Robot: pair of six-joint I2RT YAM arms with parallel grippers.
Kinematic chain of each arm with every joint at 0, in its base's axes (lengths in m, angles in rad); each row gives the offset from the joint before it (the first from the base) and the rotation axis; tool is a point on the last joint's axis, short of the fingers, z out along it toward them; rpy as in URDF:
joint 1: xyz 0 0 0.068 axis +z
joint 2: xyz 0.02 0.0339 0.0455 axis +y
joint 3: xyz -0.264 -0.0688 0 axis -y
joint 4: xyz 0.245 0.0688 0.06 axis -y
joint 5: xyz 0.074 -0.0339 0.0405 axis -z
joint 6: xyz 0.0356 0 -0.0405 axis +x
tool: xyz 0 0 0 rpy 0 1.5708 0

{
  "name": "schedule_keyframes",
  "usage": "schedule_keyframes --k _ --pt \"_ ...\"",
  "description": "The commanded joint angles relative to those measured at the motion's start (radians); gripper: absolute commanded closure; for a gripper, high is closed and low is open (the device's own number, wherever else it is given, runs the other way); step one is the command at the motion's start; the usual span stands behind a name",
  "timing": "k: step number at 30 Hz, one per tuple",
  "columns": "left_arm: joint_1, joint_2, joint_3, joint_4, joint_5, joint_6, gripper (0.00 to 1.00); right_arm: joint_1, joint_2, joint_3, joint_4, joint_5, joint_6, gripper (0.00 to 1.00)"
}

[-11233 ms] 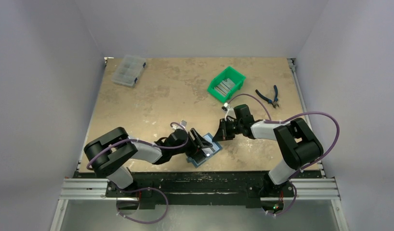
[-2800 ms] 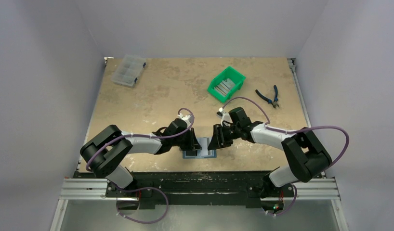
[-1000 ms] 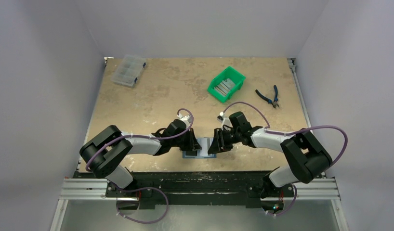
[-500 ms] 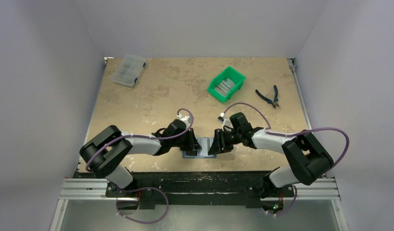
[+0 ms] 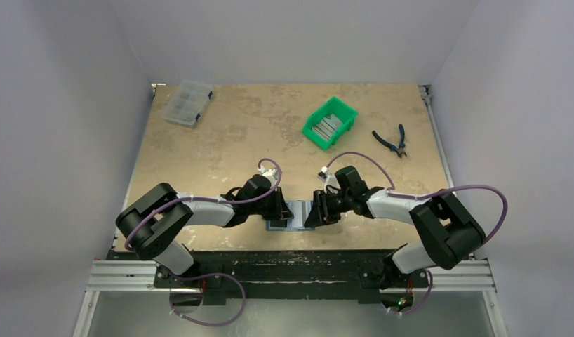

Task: Put the credit cards into the card holder
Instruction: Turn over the card slot in the card holder.

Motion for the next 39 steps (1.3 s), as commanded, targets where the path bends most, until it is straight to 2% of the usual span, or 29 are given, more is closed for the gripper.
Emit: schedule_keyframes --k 1,15,24,39 --pt "0.003 0.005 -0.03 -0.08 -0.03 0.009 1.0 0.004 0.006 -0.006 0.038 -0.005 0.012 0.58" --pt "0.003 -0.005 -0.029 -0.082 -0.029 0.007 1.0 0.024 -0.002 0.044 0.054 -0.02 0.041 0.61" --pt "0.004 -0.007 -0.032 -0.082 -0.028 0.009 1.0 0.028 -0.023 0.083 -0.024 0.005 0.005 0.56" --pt "0.003 -0.07 -0.021 -0.109 -0.024 0.009 1.0 0.071 0.033 0.149 0.002 -0.01 0.016 0.54"
